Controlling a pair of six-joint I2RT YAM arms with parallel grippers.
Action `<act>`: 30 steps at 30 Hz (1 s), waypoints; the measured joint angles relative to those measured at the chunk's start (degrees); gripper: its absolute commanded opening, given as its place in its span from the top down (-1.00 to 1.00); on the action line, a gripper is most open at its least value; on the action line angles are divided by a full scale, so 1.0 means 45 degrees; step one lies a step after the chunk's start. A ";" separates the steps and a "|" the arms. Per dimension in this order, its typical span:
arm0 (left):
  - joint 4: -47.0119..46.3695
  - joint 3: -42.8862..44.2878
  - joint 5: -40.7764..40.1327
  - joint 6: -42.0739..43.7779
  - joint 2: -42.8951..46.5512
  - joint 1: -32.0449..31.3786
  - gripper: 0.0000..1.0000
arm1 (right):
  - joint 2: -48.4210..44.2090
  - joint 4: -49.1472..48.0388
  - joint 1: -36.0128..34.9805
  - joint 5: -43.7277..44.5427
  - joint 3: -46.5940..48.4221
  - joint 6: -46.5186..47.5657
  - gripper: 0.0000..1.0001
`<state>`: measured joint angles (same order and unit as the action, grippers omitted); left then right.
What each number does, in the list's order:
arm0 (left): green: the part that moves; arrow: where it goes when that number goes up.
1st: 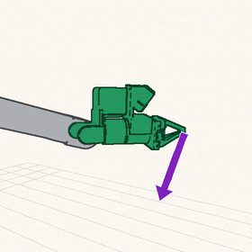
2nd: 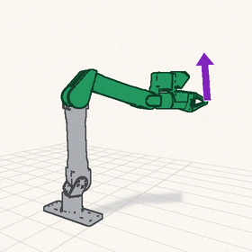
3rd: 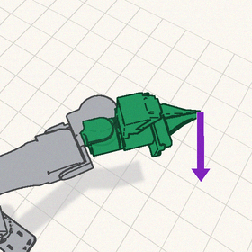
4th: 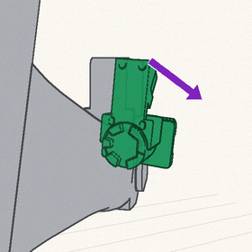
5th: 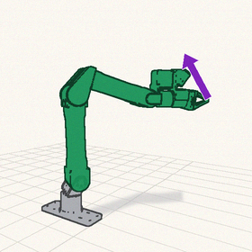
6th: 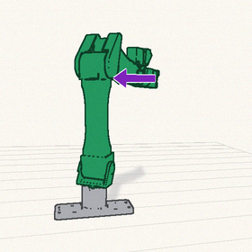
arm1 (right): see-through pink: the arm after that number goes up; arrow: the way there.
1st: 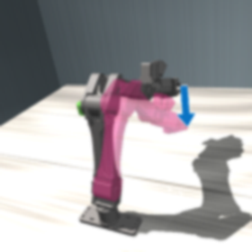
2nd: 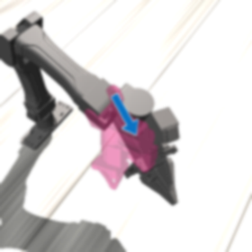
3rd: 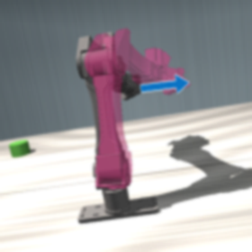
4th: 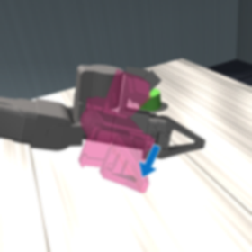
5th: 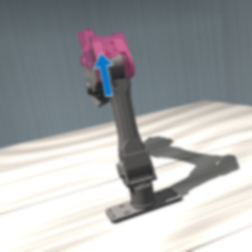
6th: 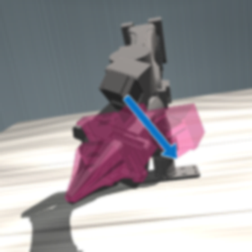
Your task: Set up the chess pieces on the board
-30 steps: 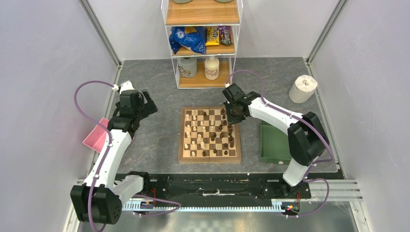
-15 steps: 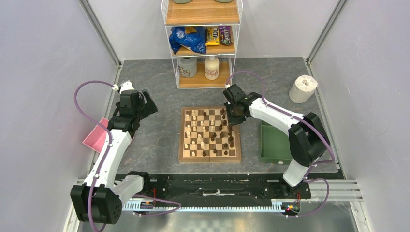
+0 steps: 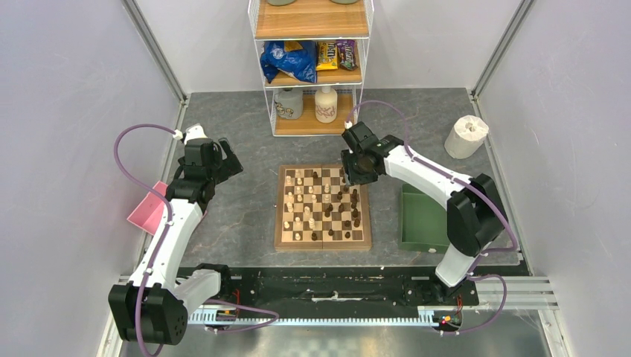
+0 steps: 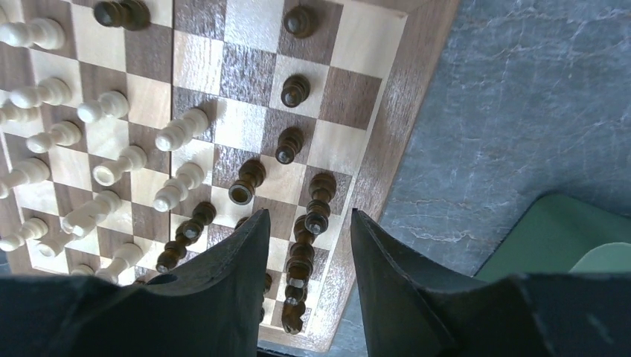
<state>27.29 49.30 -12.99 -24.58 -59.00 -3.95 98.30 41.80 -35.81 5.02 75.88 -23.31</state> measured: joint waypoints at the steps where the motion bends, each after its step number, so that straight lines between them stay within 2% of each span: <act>1: 0.0000 0.0000 0.0000 0.0000 0.0000 0.0000 -0.95 | -0.0015 0.0015 0.0000 0.0010 0.0121 0.0044 -0.07; 6: 0.0005 0.0000 0.0005 0.0000 0.0000 0.0000 -0.95 | -0.0452 0.0102 -0.0204 0.0306 0.0253 0.0306 -0.08; 16: 0.0000 0.0000 0.0005 0.0000 0.0000 0.0000 -0.96 | -0.0913 0.0175 -0.2021 0.0461 0.0049 0.0243 -0.02; 30: 0.0005 0.0000 0.0000 0.0000 0.0000 0.0000 -0.95 | -0.0243 0.0160 -0.2050 0.0228 -0.0112 0.0039 0.04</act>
<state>27.31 49.30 -12.99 -24.58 -59.00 -3.95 97.21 42.52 -45.04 6.04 75.37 -23.14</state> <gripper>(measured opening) 0.975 0.483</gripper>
